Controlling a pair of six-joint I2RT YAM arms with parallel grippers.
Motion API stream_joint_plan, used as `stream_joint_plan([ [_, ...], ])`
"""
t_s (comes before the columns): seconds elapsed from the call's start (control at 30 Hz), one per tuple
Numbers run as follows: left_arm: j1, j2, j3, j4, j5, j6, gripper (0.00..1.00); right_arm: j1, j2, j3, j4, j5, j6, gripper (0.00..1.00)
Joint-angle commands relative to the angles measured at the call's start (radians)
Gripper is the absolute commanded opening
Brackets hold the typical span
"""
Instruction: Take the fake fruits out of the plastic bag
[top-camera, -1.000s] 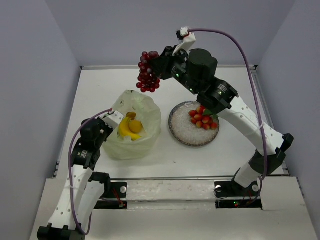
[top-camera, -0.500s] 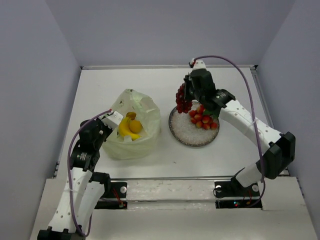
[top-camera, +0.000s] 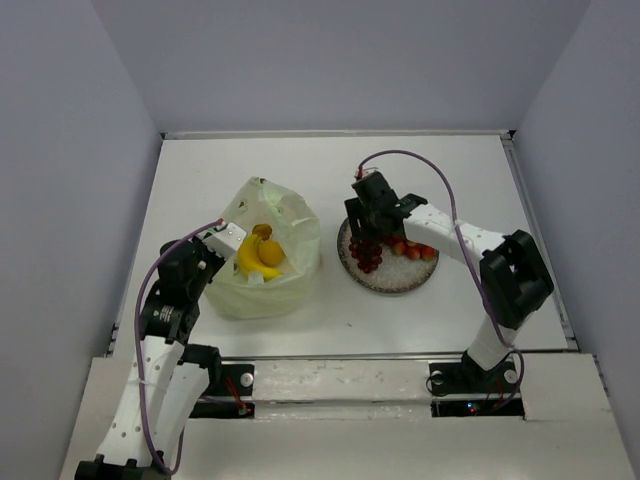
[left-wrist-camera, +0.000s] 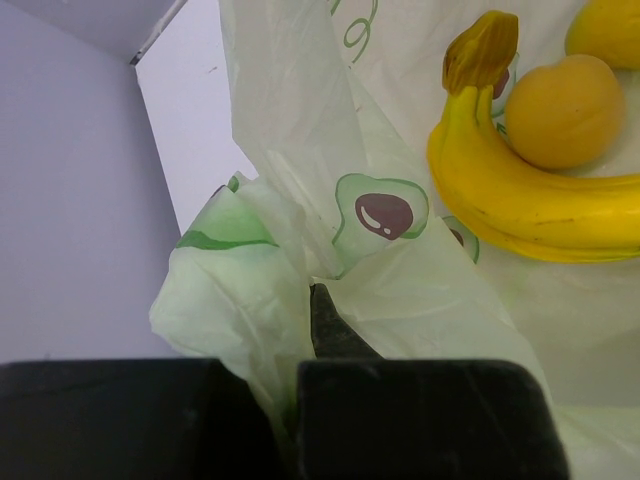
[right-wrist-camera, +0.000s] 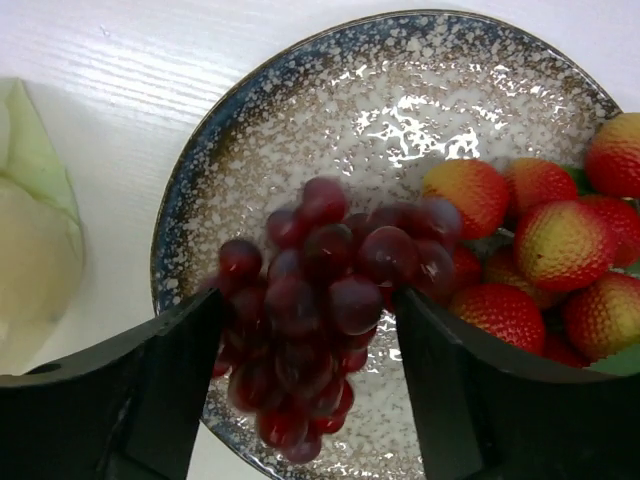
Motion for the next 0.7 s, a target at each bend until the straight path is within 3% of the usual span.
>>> stream_joint_plan([
  [0.0,-0.002,-0.010,0.034,0.023,0.005,0.007,0.04,-0.003,0.025,0.067,-0.034,-0.006,-0.031,0.82],
  [0.1,-0.002,-0.006,0.037,0.020,0.005,0.002,0.04,-0.003,0.010,0.124,-0.095,-0.003,-0.026,0.93],
  [0.3,-0.002,-0.008,0.034,0.022,0.007,0.004,0.04,0.034,-0.090,0.332,-0.168,-0.017,-0.023,0.94],
  [0.43,-0.002,-0.011,0.030,0.013,0.010,-0.004,0.04,0.204,-0.139,0.567,-0.128,-0.005,-0.077,0.93],
  [0.5,-0.002,-0.016,0.026,0.010,0.010,-0.005,0.04,0.219,-0.147,0.580,-0.080,-0.101,-0.068,0.93],
  [0.57,-0.002,-0.022,0.024,0.007,0.007,-0.005,0.04,0.229,-0.147,0.575,-0.019,-0.292,-0.030,0.89],
  [0.67,-0.002,-0.034,0.023,-0.006,0.004,-0.010,0.04,0.285,-0.128,0.549,0.094,-0.481,0.020,0.78],
])
